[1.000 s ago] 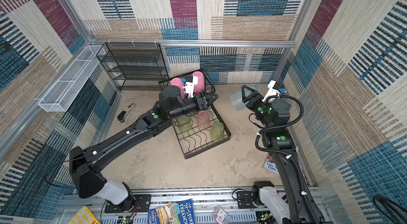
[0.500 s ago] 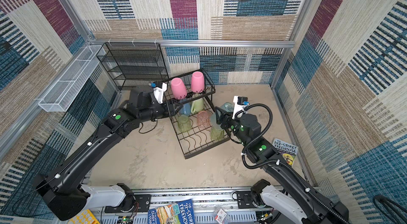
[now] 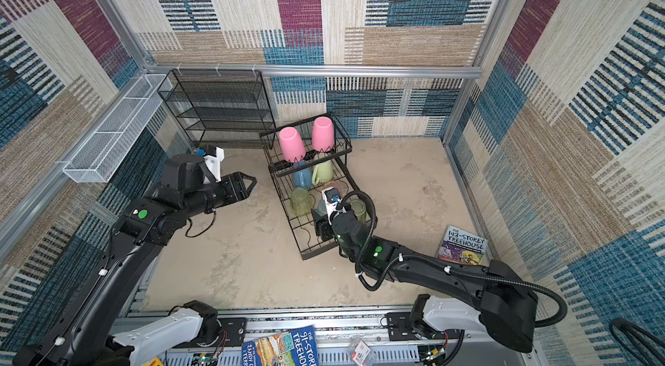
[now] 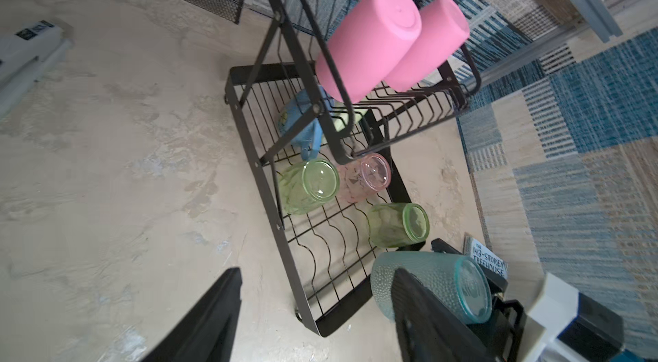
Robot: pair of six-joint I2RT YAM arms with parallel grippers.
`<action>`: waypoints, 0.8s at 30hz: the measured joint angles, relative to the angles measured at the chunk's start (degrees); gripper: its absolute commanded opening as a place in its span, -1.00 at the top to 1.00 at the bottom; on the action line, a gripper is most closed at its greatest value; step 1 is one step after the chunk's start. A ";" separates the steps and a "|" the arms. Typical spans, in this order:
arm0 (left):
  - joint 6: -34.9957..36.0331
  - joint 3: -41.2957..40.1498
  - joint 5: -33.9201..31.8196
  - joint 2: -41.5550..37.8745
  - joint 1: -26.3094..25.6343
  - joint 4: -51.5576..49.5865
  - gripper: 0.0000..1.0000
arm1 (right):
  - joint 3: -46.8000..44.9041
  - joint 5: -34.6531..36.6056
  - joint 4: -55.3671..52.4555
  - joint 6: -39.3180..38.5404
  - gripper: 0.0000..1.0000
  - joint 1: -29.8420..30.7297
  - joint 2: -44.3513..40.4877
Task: Load cups into a dish rack
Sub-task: Place the cup upside down at the dish rack.
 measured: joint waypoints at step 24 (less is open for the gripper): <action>0.15 -8.63 1.75 -4.46 11.32 -0.42 -0.44 | -2.86 1.31 27.61 -9.46 -0.29 0.42 23.58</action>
